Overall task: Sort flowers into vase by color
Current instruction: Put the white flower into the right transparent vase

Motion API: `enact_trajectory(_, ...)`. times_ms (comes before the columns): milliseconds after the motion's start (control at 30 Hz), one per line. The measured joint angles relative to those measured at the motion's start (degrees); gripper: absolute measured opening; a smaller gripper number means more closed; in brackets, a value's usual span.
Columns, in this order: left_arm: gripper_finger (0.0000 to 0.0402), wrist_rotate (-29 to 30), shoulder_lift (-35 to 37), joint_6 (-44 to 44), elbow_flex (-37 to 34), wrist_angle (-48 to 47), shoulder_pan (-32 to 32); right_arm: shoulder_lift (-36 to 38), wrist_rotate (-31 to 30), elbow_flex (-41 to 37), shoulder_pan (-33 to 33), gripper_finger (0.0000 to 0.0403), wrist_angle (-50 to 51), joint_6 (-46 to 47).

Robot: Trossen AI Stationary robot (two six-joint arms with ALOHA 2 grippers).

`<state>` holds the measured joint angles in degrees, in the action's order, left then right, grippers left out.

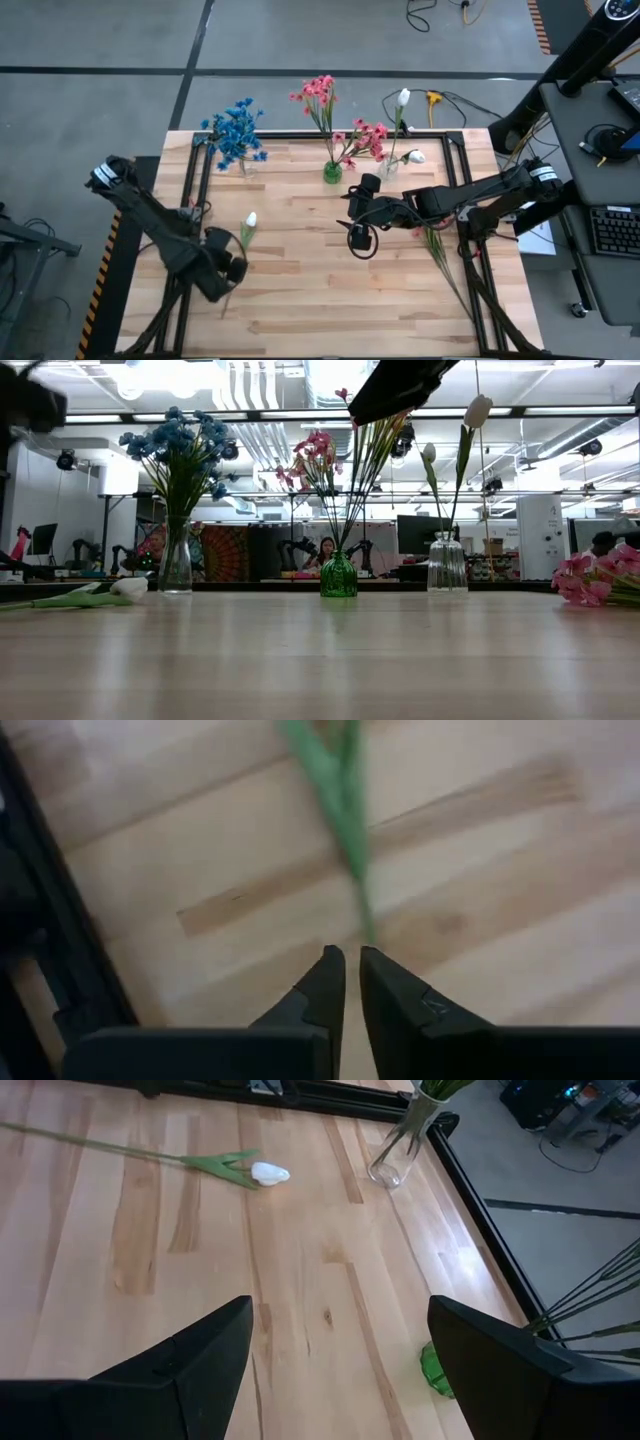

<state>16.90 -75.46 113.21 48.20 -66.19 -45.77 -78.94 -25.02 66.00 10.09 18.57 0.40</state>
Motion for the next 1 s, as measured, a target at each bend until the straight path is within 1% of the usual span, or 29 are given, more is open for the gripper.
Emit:
enact_trajectory(67, 0.0029, -1.19, -0.19, -0.06, -2.07, 0.85, 1.84, 0.00, -0.02, 0.00, 0.00, 0.0292, -0.02, 0.02)
enact_trajectory(167, 0.0051, -0.33, -0.20, -1.75, -4.43, 5.05, 4.13, 0.00, -0.02, 0.00, 0.00, 0.0292, 0.00, 0.02)
enact_trajectory(367, 0.0111, -0.42, -0.54, -7.63, -6.51, 12.11, 6.71, 0.00, -0.02, 0.00, 0.00, 0.0292, 0.00, 0.02)
enact_trajectory(467, 0.0139, -0.98, -2.08, -6.77, -7.81, 12.50, 6.92, 0.00, -0.02, 0.00, 0.00, 0.0292, 0.00, 0.02)
enact_trajectory(567, 0.0157, -1.02, -3.52, -6.29, -8.19, 13.80, 6.90, 0.00, -0.02, 0.00, 0.00, 0.0292, 0.00, 0.04)
enact_trajectory(867, 0.0164, -1.00, -8.76, -7.16, -7.66, 17.07, 7.14, 0.00, -0.02, 0.00, 0.00, 0.0292, -0.02, 0.38)
enact_trajectory(1000, 0.0157, -0.99, -12.32, -7.91, -7.71, 18.90, 7.96, 0.00, -0.03, 0.00, 0.00, 0.0292, -0.02, 0.67)
